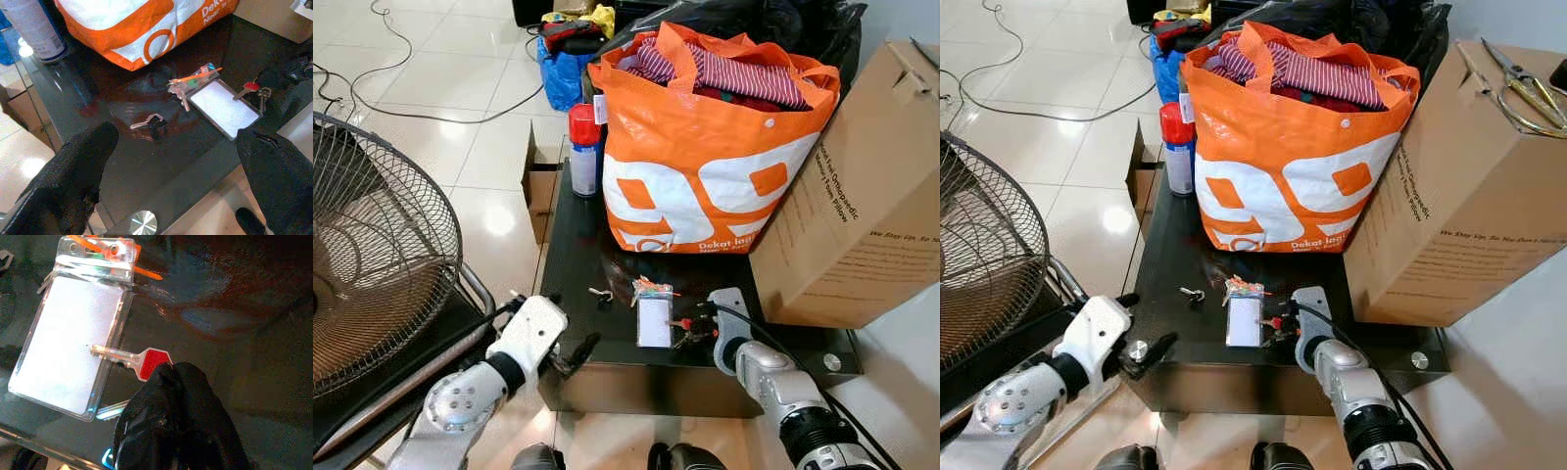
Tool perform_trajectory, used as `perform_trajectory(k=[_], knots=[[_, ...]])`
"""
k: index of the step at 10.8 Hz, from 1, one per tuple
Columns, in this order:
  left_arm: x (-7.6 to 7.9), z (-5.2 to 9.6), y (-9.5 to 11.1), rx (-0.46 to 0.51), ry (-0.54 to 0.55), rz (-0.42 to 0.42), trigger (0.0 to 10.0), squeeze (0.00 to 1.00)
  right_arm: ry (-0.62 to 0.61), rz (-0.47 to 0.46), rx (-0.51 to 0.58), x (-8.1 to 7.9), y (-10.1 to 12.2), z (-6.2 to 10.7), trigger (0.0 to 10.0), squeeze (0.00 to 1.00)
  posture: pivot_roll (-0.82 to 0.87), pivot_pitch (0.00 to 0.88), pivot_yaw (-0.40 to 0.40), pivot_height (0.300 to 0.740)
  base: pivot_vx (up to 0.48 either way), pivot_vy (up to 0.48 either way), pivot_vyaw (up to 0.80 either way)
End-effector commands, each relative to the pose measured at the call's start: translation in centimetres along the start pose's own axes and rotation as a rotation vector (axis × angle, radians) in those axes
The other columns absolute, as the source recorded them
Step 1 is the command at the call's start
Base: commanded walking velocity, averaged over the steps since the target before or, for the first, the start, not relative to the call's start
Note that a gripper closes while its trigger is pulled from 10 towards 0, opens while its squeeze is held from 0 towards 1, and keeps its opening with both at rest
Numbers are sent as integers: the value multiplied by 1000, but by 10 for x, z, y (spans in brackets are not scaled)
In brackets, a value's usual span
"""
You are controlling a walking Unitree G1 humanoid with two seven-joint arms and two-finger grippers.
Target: Hang keys on a hook
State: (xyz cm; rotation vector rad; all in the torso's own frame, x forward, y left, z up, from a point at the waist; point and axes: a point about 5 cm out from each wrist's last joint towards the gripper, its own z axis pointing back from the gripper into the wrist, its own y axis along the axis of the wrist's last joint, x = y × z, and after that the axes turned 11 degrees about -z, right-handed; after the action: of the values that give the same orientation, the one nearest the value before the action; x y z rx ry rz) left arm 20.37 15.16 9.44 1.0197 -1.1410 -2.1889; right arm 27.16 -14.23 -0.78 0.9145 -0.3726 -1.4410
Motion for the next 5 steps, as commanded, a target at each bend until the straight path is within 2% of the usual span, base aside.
perform_trajectory(k=[1,5], knots=[[2,-1,-1,-1,-6,-2,10000,949,-17,2,21,6,3,3,0,0,24,138,-70,740,0,0,0],[1,-1,-4,-6,-1,-6,10000,949,-11,85,38,7,11,3,0,0,24,137,-71,740,0,0,0]])
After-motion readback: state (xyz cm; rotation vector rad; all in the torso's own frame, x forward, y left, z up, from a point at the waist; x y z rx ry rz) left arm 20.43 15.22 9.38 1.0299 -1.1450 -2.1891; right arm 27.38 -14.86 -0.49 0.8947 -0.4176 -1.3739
